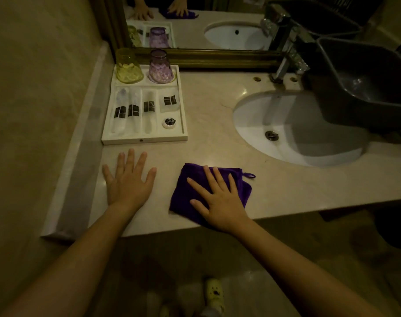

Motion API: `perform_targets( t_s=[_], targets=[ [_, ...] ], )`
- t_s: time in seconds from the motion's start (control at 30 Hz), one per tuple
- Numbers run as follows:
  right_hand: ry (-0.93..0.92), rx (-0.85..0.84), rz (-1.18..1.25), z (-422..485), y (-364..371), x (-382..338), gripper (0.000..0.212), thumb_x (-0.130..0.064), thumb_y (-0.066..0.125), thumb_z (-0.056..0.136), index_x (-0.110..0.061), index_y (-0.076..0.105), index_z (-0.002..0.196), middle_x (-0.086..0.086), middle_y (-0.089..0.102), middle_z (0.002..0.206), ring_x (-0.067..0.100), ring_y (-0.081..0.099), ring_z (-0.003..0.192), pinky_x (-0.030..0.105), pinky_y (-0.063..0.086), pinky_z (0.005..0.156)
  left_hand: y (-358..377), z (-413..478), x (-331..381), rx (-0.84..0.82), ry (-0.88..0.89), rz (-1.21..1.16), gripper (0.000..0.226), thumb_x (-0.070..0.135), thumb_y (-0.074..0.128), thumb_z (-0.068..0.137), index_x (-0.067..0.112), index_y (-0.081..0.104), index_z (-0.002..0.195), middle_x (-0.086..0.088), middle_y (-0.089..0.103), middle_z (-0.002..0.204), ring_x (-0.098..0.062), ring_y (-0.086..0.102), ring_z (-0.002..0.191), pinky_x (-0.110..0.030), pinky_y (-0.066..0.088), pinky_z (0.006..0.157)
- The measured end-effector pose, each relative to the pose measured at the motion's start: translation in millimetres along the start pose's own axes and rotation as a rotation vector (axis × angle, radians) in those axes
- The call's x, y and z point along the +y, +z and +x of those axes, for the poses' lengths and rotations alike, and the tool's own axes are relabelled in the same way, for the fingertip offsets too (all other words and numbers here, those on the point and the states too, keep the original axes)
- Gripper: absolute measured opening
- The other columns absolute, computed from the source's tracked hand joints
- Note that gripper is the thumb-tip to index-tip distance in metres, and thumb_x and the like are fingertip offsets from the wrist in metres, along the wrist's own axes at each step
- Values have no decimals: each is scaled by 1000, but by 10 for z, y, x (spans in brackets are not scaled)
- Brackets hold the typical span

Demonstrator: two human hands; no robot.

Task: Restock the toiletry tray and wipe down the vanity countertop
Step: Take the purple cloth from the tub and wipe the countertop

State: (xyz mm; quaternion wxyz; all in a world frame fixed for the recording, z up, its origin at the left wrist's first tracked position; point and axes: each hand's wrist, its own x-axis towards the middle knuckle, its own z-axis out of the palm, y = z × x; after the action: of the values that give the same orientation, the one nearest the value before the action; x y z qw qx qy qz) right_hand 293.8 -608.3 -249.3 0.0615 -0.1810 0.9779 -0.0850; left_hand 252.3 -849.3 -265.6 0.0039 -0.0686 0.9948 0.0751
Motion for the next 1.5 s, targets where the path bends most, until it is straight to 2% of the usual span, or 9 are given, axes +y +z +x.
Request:
perform_targets(
  t_s=[0.23, 0.37, 0.63, 0.77, 0.93, 1.1, 1.2, 1.3, 1.5],
  targets=[
    [90, -2, -38, 224, -119, 467, 58, -66, 12, 86, -52, 0, 141, -2, -11, 158, 21, -12, 145, 49, -17, 109, -6, 0, 15, 3, -3, -10, 63, 62, 8, 88, 37, -2, 144, 2, -5, 158, -19, -8, 144, -55, -8, 113],
    [165, -15, -6, 549, -203, 687, 58, -65, 14, 88, -49, 3, 143, 0, -9, 159, 23, -10, 145, 52, -13, 111, 11, 10, 4, 13, 1, -12, 63, 62, 8, 87, 37, -2, 144, 2, -4, 158, -19, -8, 144, -55, -9, 111],
    [274, -35, 66, 1017, -283, 542, 57, -57, 16, 93, -41, 2, 146, 5, -13, 158, 28, -16, 144, 55, -13, 111, 27, 20, 17, 13, -7, -1, 63, 62, 7, 87, 38, 0, 144, 2, -4, 158, -19, -8, 144, -56, -8, 112],
    [156, -56, 80, 883, -192, 237, 53, -54, 14, 94, -43, 3, 145, 5, -10, 159, 28, -14, 144, 54, -16, 110, 11, 15, 22, 9, 2, 8, 62, 60, 9, 88, 37, -1, 145, 1, -4, 158, -20, -8, 144, -56, -7, 112],
    [13, -56, 94, 464, -41, -126, 50, -53, 13, 94, -46, 9, 143, 2, -8, 159, 23, -12, 145, 47, -22, 105, 8, 20, 12, 2, 3, 12, 61, 59, 7, 89, 37, -2, 144, 2, -4, 158, -20, -8, 144, -56, -7, 111],
    [-74, -1, 11, -164, 40, -81, 52, -54, 8, 92, -47, 6, 143, -1, -7, 158, 21, -13, 144, 50, -13, 112, 26, 32, -7, -9, -4, 20, 62, 61, 5, 87, 38, -2, 144, 2, -5, 158, -20, -8, 144, -56, -7, 111],
    [-62, 0, -19, -306, 11, 113, 53, -57, 5, 90, -49, 2, 142, -6, -12, 155, 17, -17, 142, 48, -13, 114, 27, 29, -18, -12, 3, 12, 63, 63, 4, 86, 39, -4, 144, 3, -6, 158, -19, -9, 144, -55, -8, 111],
    [-30, 8, -34, -253, -35, 312, 55, -59, 6, 88, -50, 3, 142, -5, -7, 157, 17, -14, 143, 50, -8, 115, 22, 34, -17, -15, 0, 8, 63, 63, 5, 86, 39, -2, 144, 3, -5, 158, -19, -8, 144, -56, -8, 111],
    [150, -25, -23, 238, -193, 743, 55, -60, 13, 91, -48, 3, 143, -2, -8, 159, 21, -9, 145, 52, -10, 113, 21, 27, -9, -11, 1, 19, 64, 63, 5, 86, 38, -2, 144, 3, -4, 158, -20, -7, 144, -56, -7, 111]
  ],
)
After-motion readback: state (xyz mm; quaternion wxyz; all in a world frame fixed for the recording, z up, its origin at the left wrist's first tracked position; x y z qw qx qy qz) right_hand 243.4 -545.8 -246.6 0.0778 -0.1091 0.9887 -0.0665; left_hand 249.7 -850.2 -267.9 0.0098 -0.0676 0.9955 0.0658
